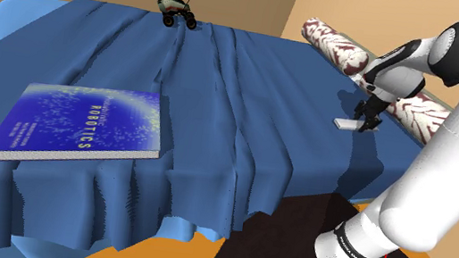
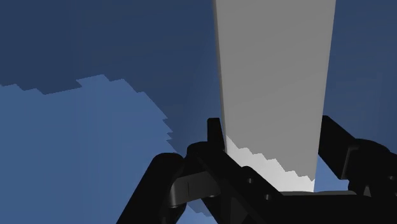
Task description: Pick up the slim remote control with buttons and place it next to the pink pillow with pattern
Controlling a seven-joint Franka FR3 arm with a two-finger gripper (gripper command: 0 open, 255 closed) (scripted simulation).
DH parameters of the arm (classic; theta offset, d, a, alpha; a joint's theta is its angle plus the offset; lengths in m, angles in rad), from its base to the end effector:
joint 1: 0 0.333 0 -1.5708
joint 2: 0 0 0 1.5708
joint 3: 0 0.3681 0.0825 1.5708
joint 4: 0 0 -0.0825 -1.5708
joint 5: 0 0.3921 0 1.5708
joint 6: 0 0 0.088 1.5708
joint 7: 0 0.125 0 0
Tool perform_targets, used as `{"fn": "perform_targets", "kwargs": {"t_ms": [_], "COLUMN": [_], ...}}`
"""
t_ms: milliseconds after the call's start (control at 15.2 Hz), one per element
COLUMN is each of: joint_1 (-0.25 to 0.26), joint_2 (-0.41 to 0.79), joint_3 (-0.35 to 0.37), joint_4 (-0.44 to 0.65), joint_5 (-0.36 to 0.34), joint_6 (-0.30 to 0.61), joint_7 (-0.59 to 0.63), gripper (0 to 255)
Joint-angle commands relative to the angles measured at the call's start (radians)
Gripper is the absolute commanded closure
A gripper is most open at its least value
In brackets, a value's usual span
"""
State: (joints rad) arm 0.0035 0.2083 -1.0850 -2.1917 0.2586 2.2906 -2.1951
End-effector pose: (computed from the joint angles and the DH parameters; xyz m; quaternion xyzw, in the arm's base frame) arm 0.2800 -0.4811 0.3686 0.8885 0.4588 0.0050 0.0084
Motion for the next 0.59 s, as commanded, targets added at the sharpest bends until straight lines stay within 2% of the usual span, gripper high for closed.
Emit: {"fn": "perform_targets", "kwargs": {"t_ms": [0,396,462,528], "joint_1": [-0.003,-0.003,-0.004,-0.003], "joint_2": [0.005,0.005,0.005,0.005], "joint_3": [0.004,0.004,0.004,0.004], "joint_4": [-0.001,-0.001,-0.001,-0.001], "joint_5": [0.007,0.007,0.007,0.007], "joint_6": [0.004,0.004,0.004,0.004], "joint_7": [-0.004,-0.004,-0.004,-0.004], "gripper": [255,255,0,0]}}
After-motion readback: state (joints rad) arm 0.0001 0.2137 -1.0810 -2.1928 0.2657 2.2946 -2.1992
